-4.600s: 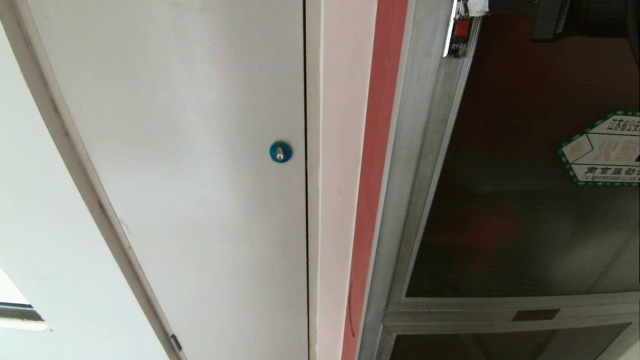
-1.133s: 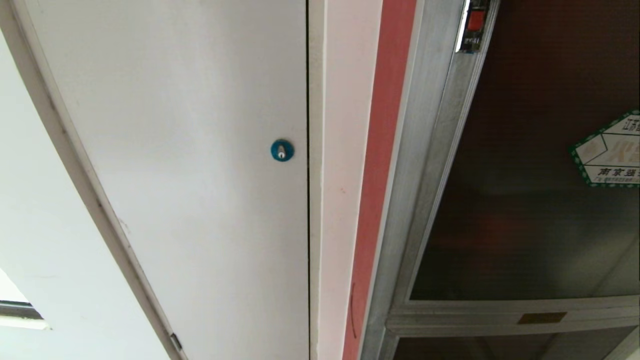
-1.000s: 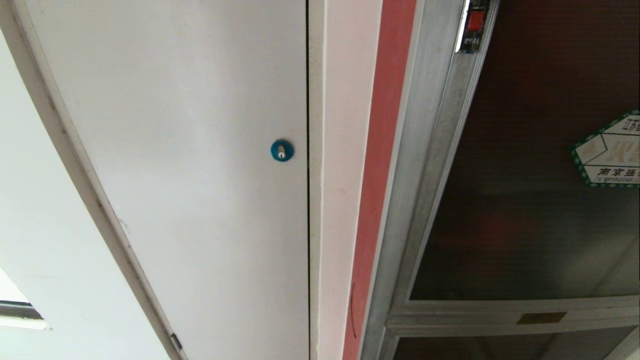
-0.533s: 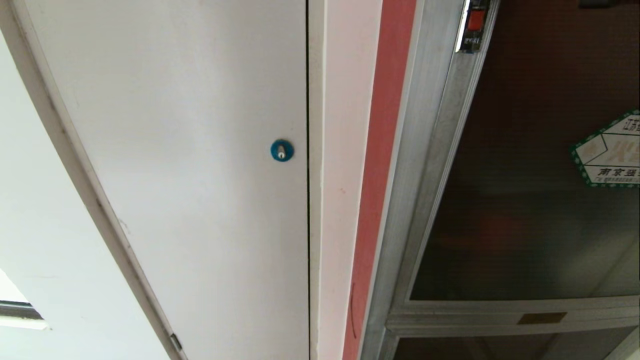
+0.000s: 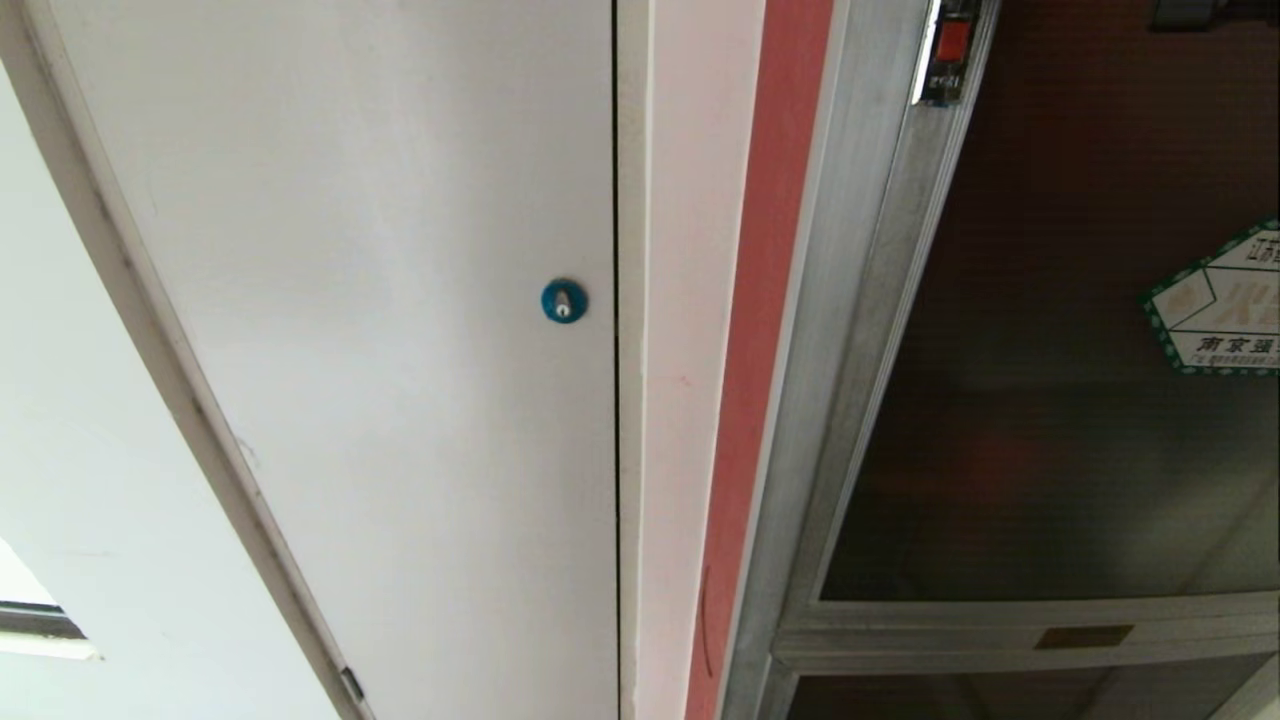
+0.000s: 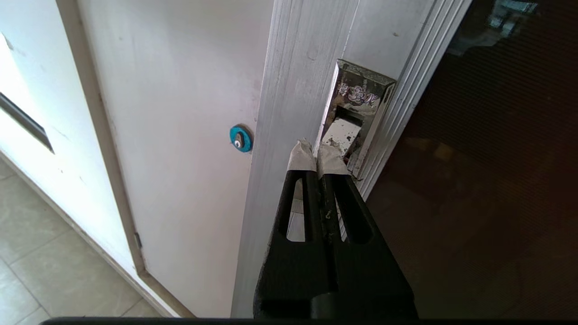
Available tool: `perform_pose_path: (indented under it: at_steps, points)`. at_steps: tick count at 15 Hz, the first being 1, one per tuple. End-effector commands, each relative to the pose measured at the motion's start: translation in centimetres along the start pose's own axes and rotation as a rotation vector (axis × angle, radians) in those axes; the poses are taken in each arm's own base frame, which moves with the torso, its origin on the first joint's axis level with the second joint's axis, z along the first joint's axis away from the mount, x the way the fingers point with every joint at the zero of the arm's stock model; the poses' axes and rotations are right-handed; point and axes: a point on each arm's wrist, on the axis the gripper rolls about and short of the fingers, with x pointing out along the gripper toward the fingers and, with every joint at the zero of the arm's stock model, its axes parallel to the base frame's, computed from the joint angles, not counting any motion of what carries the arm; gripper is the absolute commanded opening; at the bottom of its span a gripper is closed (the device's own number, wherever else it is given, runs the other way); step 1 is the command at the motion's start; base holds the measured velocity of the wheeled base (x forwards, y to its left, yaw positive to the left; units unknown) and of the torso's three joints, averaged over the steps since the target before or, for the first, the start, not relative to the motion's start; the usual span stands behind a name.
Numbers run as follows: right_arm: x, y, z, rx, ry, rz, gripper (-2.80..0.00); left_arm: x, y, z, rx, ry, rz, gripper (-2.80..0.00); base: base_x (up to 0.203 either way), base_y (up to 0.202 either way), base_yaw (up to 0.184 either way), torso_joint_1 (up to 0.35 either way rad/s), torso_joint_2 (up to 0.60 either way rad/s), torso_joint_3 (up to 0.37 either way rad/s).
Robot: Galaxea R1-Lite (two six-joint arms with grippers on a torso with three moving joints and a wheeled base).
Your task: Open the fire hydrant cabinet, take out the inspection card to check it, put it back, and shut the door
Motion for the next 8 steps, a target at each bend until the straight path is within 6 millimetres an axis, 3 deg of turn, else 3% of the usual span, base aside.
perform_pose_path:
  at_steps: [1,8]
  points:
    - [0.00,-0.01,-0.18,-0.001,0.008,-0.001,-2.80,0.05,0.00,-0.21,0.000,0.007,-0.001,-2.80,0.000,0.000,0.000,0.000,0.00,0.000]
    - [0.22,-0.19,-0.71,0.000,0.028,-0.009,-2.80,0.05,0.00,-0.21,0.000,0.007,0.001,-2.80,0.000,0.000,0.000,0.000,0.00,0.000]
